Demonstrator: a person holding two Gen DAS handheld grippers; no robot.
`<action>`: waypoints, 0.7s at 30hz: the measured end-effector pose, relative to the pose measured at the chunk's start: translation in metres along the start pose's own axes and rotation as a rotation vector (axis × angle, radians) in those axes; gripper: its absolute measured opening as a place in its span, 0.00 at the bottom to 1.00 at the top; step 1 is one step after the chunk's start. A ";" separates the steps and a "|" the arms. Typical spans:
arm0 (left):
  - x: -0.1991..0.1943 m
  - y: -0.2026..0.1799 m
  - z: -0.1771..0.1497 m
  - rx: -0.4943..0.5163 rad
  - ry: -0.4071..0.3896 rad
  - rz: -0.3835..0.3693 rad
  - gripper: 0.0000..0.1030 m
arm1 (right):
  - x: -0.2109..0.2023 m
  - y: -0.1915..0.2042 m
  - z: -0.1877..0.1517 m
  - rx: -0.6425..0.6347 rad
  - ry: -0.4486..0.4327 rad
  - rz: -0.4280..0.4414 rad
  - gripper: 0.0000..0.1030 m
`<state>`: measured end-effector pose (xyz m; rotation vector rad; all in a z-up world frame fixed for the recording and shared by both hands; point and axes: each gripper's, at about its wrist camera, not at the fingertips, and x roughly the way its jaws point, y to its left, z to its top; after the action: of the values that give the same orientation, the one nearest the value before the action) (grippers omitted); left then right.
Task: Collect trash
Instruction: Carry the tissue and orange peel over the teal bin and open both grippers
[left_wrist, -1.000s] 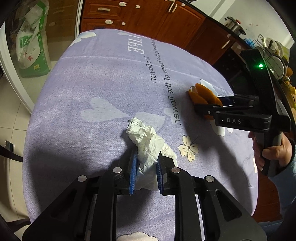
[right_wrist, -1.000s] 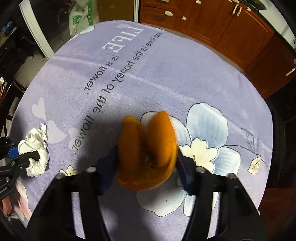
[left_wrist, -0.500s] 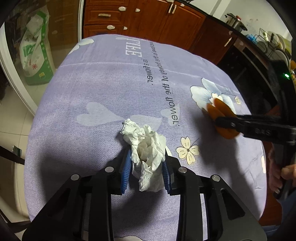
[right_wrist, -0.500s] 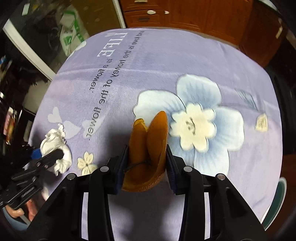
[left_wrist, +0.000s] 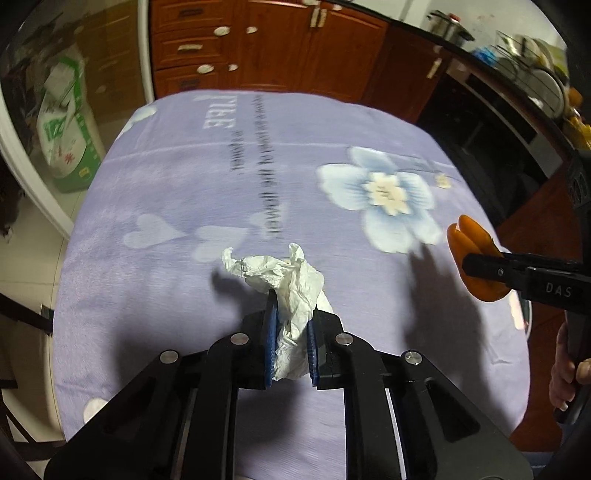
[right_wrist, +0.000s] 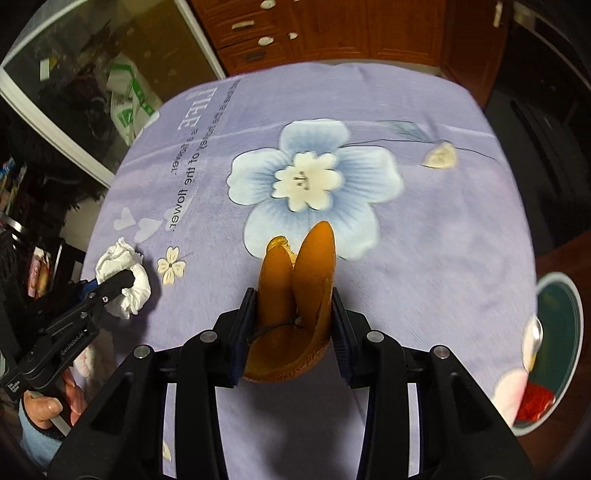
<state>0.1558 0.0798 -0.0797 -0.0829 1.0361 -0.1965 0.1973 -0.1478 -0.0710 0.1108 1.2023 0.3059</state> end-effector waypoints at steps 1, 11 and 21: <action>-0.002 -0.007 -0.001 0.012 -0.002 -0.001 0.14 | -0.010 -0.008 -0.006 0.018 -0.014 0.006 0.35; -0.030 -0.103 -0.010 0.177 -0.036 -0.031 0.14 | -0.080 -0.086 -0.053 0.166 -0.134 -0.004 0.35; -0.021 -0.231 -0.015 0.375 -0.010 -0.151 0.15 | -0.150 -0.199 -0.112 0.355 -0.269 -0.074 0.35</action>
<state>0.1040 -0.1421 -0.0328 0.1776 0.9687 -0.5237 0.0787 -0.3900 -0.0252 0.4022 0.9806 0.0077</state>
